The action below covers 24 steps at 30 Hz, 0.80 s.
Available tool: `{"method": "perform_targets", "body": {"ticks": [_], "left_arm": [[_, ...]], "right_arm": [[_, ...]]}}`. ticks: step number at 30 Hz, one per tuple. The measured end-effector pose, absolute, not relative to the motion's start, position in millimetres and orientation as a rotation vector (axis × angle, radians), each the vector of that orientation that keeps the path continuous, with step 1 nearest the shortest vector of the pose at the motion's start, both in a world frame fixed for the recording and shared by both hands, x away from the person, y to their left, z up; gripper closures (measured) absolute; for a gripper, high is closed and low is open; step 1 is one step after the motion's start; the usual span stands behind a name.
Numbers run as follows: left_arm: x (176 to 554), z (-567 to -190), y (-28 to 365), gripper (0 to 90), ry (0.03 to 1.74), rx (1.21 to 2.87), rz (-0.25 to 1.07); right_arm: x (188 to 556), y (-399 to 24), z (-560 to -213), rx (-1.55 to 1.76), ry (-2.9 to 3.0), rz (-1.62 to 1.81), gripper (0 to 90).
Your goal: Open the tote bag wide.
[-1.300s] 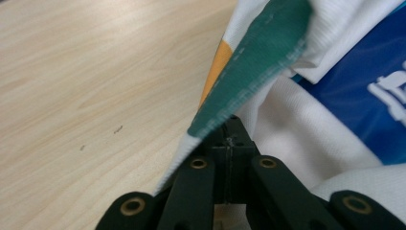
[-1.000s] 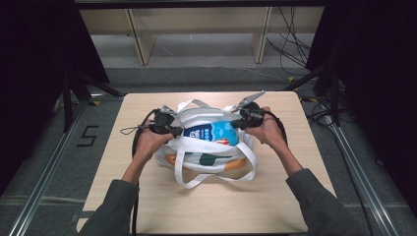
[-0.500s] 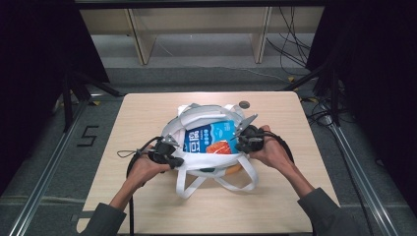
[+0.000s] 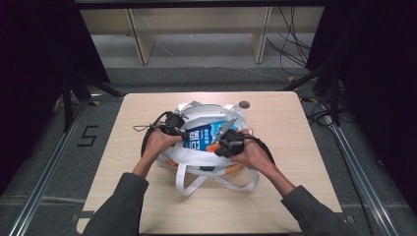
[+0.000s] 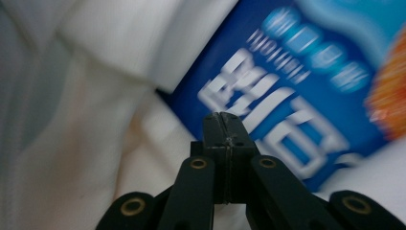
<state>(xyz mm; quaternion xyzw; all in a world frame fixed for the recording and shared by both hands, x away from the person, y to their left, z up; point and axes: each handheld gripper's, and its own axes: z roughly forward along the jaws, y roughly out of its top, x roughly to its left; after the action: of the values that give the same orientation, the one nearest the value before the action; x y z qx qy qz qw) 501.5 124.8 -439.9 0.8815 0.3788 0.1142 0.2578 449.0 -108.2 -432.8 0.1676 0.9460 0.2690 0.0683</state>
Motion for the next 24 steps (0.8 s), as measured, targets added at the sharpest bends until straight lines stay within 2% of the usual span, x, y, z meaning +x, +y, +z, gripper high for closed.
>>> {"method": "perform_targets", "body": {"ticks": [1,2,4,6,8,11,12,15,18,19,24], "left_arm": [[501.5,-439.9,124.8,89.7,1.027,2.390,0.310],[503.3,-447.5,135.4,89.7,1.077,2.444,0.351],[502.4,-447.3,138.6,89.7,1.104,2.418,0.339],[500.2,-444.8,130.2,89.6,1.071,2.497,0.452],[495.8,-442.9,123.9,89.6,1.042,2.528,0.488],[485.7,-437.7,121.1,89.4,1.006,2.488,0.448],[471.3,-431.6,119.0,89.4,0.973,2.488,0.431],[459.5,-427.3,123.3,89.4,0.948,2.491,0.394],[442.3,-427.1,138.9,89.4,0.886,2.530,0.278],[442.3,-427.1,138.9,89.5,0.886,2.530,0.278],[423.2,-440.0,149.8,89.5,0.854,2.526,0.204]], "right_arm": [[449.0,-108.2,-432.8,0.505,2.849,0.810,90.0],[433.5,-106.3,-444.5,0.506,2.951,0.775,90.0],[427.0,-107.0,-449.3,0.501,2.959,0.765,90.0],[423.0,-108.9,-448.7,0.499,2.978,0.785,90.0],[424.3,-108.7,-442.8,0.528,2.965,0.791,90.0],[431.4,-112.9,-435.1,0.476,2.891,0.878,90.0],[438.6,-120.4,-426.4,0.538,2.823,0.946,90.0],[449.4,-127.8,-419.0,0.611,2.750,0.924,90.0],[473.8,-141.8,-412.2,0.733,2.654,0.936,90.0],[473.8,-141.8,-412.2,0.733,2.654,0.936,90.0],[493.9,-162.1,-420.1,0.817,2.626,0.626,90.0]]}}
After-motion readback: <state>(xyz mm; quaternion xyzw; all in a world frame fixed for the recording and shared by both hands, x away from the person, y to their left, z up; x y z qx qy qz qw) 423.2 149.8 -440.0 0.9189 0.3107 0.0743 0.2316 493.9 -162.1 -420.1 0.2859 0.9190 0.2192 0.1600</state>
